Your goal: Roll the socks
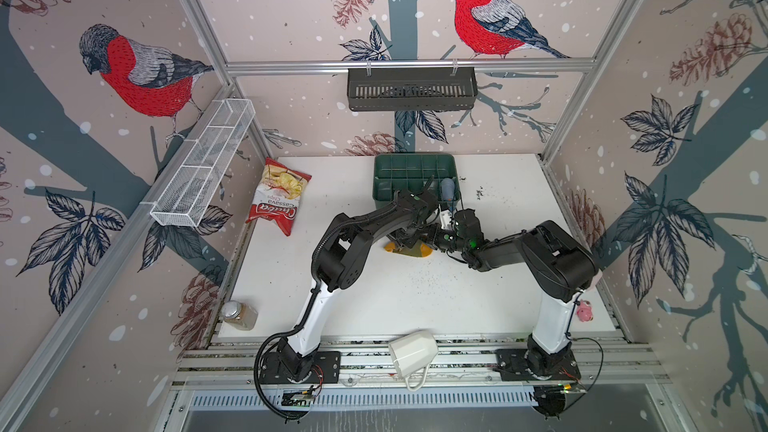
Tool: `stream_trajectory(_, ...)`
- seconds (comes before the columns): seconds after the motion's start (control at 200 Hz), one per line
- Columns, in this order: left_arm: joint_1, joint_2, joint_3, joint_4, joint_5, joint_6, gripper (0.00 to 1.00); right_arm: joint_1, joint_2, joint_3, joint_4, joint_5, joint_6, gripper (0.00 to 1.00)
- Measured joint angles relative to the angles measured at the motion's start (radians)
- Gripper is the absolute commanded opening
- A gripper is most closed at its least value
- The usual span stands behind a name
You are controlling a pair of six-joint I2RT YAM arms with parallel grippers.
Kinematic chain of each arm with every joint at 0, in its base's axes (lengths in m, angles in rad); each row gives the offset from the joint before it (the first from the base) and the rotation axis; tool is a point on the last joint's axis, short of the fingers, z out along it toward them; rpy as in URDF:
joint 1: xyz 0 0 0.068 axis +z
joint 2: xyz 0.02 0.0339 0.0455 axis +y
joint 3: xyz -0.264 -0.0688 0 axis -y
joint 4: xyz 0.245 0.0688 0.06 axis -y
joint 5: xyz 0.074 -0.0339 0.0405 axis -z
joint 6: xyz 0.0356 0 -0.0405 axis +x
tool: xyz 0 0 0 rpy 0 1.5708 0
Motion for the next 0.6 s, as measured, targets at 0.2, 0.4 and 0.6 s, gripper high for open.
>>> stream_trajectory(0.2,0.006,-0.005,-0.003,0.005,0.016,0.001,0.02,0.002,0.046,0.005,0.078,-0.036,0.051,0.12)
stream_trajectory(0.4,0.006,-0.005,-0.003,0.006,0.016,0.01,0.01,0.006,0.074,0.022,0.103,-0.039,0.079,0.12)
stream_trajectory(0.6,0.008,-0.01,-0.011,0.014,0.024,0.021,0.01,0.013,0.131,0.061,0.127,-0.043,0.098,0.12)
